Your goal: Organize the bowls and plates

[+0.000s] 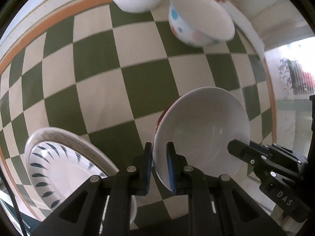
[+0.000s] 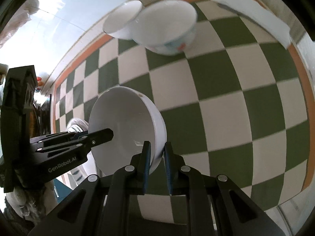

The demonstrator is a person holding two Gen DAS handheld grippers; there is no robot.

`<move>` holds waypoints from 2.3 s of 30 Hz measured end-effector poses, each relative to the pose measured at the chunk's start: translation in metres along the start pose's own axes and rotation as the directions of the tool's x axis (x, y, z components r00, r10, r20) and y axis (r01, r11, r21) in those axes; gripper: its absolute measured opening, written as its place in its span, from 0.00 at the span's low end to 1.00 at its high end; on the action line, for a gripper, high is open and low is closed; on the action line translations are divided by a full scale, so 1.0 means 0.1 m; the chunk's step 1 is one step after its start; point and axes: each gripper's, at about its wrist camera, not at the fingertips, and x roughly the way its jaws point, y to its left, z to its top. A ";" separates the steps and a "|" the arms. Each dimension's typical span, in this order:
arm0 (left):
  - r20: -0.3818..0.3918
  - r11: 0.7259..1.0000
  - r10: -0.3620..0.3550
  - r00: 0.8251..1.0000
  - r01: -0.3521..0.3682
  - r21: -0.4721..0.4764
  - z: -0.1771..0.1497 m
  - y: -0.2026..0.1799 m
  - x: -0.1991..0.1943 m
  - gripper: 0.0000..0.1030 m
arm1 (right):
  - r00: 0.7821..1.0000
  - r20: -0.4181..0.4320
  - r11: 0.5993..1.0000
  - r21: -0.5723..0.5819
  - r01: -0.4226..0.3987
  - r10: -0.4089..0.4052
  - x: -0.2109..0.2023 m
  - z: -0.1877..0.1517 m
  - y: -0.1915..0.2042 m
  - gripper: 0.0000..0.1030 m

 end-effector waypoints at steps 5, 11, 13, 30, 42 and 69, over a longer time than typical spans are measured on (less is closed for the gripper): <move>-0.034 1.000 0.013 0.999 -0.012 0.016 -0.04 -0.10 0.15 0.12 | 1.000 -0.023 1.000 0.015 0.005 -0.004 0.11 -0.09 -0.16 0.15; -0.057 0.999 0.035 0.998 -0.034 0.016 0.00 -0.20 0.30 0.12 | 0.999 -0.050 1.000 0.025 0.010 -0.009 0.22 -0.12 -0.24 0.15; -0.063 0.999 0.042 0.997 -0.041 0.018 0.02 -0.21 0.33 0.12 | 0.998 -0.061 1.000 0.023 0.010 -0.008 0.25 -0.13 -0.26 0.15; 0.162 0.999 -0.005 0.987 0.011 -0.039 0.77 -0.19 -0.76 0.25 | 0.992 0.085 0.994 0.046 -0.097 0.093 -0.68 0.57 -0.48 0.56; 0.057 0.981 -0.080 0.995 0.089 -0.174 1.71 -0.02 -0.20 0.25 | 0.995 0.088 0.997 0.049 -0.055 0.051 -0.28 1.64 -0.48 0.66; 0.098 0.999 -0.031 0.995 0.029 0.019 1.55 -0.33 -0.33 0.13 | 0.997 0.073 0.996 0.093 -0.015 0.008 -0.12 1.52 -0.35 0.12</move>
